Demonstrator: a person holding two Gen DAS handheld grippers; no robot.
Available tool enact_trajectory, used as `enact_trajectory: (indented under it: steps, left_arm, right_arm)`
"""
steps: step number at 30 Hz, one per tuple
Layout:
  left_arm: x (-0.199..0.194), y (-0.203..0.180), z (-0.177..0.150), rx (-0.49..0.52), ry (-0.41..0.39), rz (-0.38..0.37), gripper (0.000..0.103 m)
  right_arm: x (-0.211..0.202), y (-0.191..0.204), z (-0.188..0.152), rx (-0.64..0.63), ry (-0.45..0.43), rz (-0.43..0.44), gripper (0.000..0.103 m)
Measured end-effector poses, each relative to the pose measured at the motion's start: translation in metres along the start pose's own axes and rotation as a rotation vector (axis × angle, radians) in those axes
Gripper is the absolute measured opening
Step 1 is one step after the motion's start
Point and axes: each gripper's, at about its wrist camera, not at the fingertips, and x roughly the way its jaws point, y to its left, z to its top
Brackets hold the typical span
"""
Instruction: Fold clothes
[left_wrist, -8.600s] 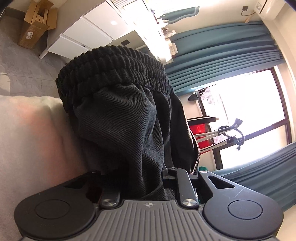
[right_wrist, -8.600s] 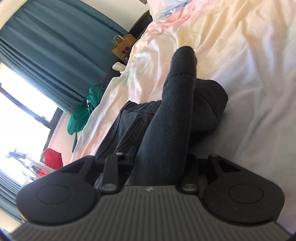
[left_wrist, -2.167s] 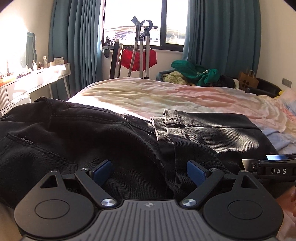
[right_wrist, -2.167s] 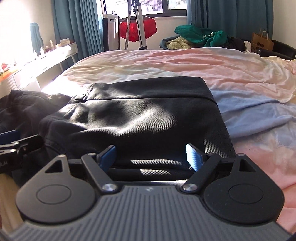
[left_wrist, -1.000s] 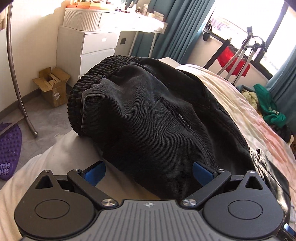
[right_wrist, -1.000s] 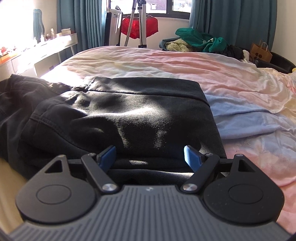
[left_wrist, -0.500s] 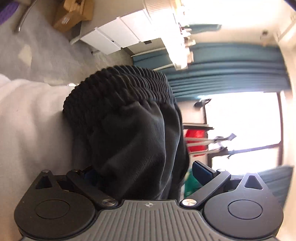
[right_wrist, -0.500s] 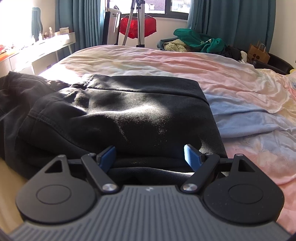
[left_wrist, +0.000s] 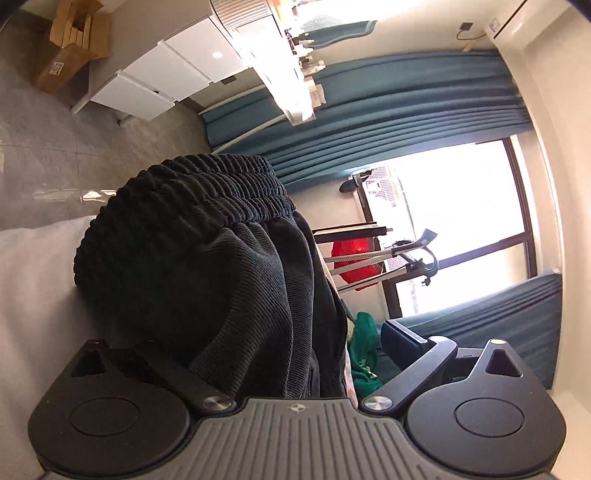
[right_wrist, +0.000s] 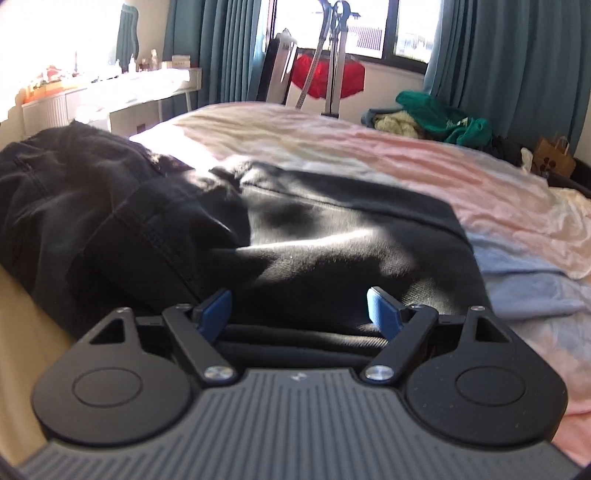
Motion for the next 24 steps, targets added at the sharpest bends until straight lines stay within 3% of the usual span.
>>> enact_trajectory:
  steps: [3, 5, 8, 10, 13, 17, 21, 24]
  left_arm:
    - [0.004, -0.008, -0.005, 0.048, -0.019, 0.075, 0.078]
    - [0.005, -0.015, -0.006, 0.099, -0.021, 0.127, 0.041]
    - [0.007, -0.025, -0.006, 0.177, -0.023, 0.205, 0.029]
    - [0.005, -0.037, -0.005, 0.221, -0.032, 0.214, 0.025]
    - [0.002, -0.070, -0.018, 0.386, -0.068, 0.232, 0.022]
    - [-0.007, -0.119, -0.054, 0.619, -0.125, 0.191, 0.017]
    - [-0.018, -0.163, -0.096, 0.671, -0.204, 0.148, 0.016]
    - [-0.015, -0.200, -0.127, 0.767, -0.252, 0.152, 0.015]
  right_arm:
    - [0.002, -0.006, -0.003, 0.023, -0.001, 0.032, 0.081]
    - [0.000, -0.006, -0.001, 0.038, 0.005, 0.027, 0.081]
    - [-0.006, -0.001, -0.001, 0.012, -0.019, 0.002, 0.082]
    - [-0.012, 0.002, 0.000, -0.008, -0.054, -0.027, 0.082]
    - [-0.016, 0.004, 0.004, -0.009, -0.088, -0.024, 0.082]
    - [0.002, 0.008, 0.003, 0.001, 0.004, -0.006, 0.081]
    - [-0.002, -0.003, 0.013, 0.110, 0.035, 0.026, 0.082]
    - [-0.019, -0.022, 0.020, 0.249, 0.036, 0.062, 0.082]
